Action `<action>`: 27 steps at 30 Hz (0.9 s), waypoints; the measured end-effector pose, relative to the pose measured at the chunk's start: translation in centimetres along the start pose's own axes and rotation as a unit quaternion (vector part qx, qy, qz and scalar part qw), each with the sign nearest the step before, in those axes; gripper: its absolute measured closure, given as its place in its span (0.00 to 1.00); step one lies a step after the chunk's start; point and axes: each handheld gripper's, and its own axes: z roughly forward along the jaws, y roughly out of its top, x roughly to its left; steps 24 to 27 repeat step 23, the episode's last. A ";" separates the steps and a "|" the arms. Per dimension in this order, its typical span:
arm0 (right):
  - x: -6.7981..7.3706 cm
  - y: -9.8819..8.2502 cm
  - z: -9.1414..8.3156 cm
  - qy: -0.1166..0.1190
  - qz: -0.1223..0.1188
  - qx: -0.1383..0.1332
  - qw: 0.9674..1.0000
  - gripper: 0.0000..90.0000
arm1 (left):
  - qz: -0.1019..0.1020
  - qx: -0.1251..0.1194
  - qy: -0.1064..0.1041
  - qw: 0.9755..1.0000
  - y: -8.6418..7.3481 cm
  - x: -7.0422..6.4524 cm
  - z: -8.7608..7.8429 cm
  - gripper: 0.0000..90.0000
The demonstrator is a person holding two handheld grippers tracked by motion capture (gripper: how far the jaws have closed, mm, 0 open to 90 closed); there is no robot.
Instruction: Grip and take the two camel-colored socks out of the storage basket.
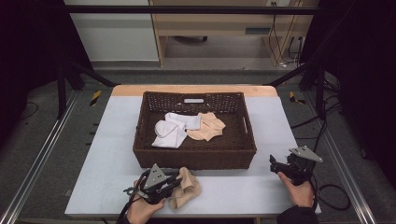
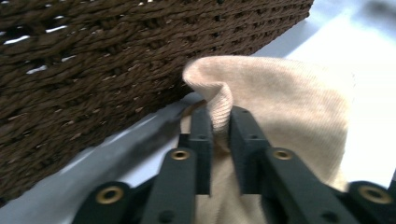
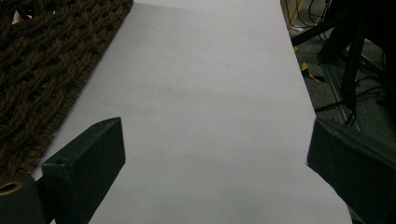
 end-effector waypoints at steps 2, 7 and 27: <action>0.0 0.0 0.0 0.000 0.000 0.001 1.000 0.05 | -0.007 -0.011 0.005 1.000 0.0 0.4 -0.4 0.72; -0.1 0.0 0.1 0.001 0.001 0.002 1.000 0.05 | -0.026 -0.044 0.022 0.998 0.1 1.8 -2.2 0.54; -0.7 -0.1 0.0 0.000 0.010 -0.002 1.000 0.05 | -0.066 -0.029 0.107 0.992 -3.2 7.8 -7.1 0.44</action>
